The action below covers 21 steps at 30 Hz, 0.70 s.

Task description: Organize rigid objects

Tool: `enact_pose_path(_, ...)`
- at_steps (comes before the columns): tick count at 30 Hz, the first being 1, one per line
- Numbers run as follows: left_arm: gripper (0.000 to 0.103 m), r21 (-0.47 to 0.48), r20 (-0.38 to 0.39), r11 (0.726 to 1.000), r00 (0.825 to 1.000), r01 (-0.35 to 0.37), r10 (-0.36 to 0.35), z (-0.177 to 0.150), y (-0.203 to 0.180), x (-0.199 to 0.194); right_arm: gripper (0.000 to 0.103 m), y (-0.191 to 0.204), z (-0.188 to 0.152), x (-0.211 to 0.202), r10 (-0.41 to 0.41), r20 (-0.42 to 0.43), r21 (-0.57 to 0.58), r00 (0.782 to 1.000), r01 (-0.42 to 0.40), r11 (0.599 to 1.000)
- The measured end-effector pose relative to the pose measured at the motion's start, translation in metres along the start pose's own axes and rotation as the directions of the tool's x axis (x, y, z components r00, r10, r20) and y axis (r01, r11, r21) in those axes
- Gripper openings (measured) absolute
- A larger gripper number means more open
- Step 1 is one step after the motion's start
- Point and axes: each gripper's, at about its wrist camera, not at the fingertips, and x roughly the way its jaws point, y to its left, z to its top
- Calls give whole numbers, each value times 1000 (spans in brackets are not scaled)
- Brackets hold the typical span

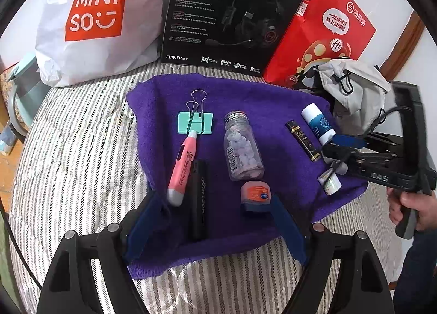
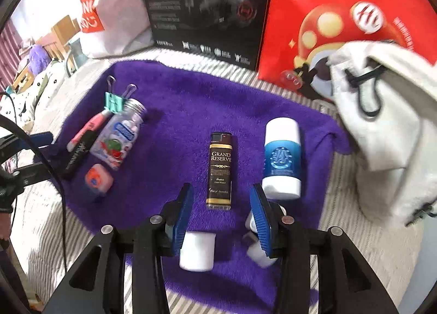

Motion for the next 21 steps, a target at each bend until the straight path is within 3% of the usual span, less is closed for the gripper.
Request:
enact_pose_path(3,81,7,2,1000,1000,-9,9,-2,-2,-5,56,4,-12,-22,0,38,12,999,0,1000)
enact_pose_path(9,86,20,-8,999,999,-37,37,-13,-13,-15,59,11,-46,-53,7,70,58,998,-11,998)
enact_pose_path(11,88,29,6,998,998,-60,60,-18,-19,-21,79,10,-59,-62,21,78,98,997,-29,995)
enact_pose_path(12,89,35,14,997,998,-68,68,-20,-22,-24,95,8,-66,-67,18,86,122,996,-28,992)
enact_pose_path(13,92,42,21,996,997,-79,78,-24,-26,-28,102,8,-73,-70,8,85,138,996,-20,990)
enact_pose_path(16,98,45,44,994,994,-99,97,-30,-33,-38,103,4,-91,-79,-27,76,182,997,13,983)
enact_pose_path(21,102,18,68,993,991,-114,113,-42,-46,-55,103,-8,-120,-98,-26,104,274,994,-4,962)
